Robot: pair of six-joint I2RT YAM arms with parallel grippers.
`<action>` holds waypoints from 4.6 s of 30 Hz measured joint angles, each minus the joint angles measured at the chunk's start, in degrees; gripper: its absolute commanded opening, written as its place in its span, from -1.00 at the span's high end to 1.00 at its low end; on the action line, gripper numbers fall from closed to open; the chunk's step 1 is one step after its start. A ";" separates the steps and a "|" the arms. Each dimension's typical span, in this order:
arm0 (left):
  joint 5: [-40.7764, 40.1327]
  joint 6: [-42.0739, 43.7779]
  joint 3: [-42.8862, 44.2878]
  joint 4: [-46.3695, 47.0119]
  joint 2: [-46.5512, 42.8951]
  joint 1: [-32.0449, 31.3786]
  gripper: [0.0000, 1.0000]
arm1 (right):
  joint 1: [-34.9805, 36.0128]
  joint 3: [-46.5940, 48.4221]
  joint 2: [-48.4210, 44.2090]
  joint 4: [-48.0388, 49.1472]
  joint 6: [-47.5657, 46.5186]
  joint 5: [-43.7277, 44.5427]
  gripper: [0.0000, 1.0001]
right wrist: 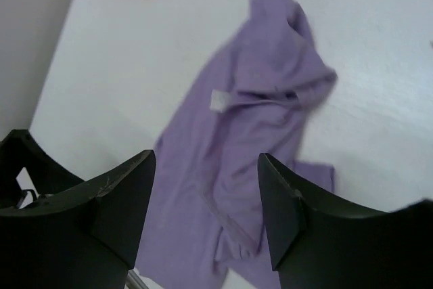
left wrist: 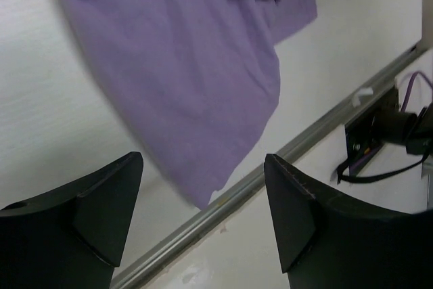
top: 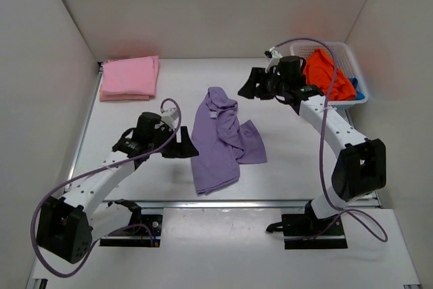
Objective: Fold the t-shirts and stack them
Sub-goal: Move the tshirt to the center of the board, then flatten out the tshirt
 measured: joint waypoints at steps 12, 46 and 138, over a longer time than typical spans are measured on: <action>-4.07 -2.84 4.02 2.69 19.69 -16.63 -0.67 | -8.00 -12.52 -9.86 -7.02 -2.23 6.93 -0.08; -12.02 -15.58 18.88 12.55 44.74 -25.07 1.00 | 1.44 -39.26 -2.40 3.63 5.40 2.78 1.00; -18.86 3.80 16.85 -14.36 10.43 12.68 1.00 | -27.56 -33.24 -28.96 -19.37 0.20 4.24 1.00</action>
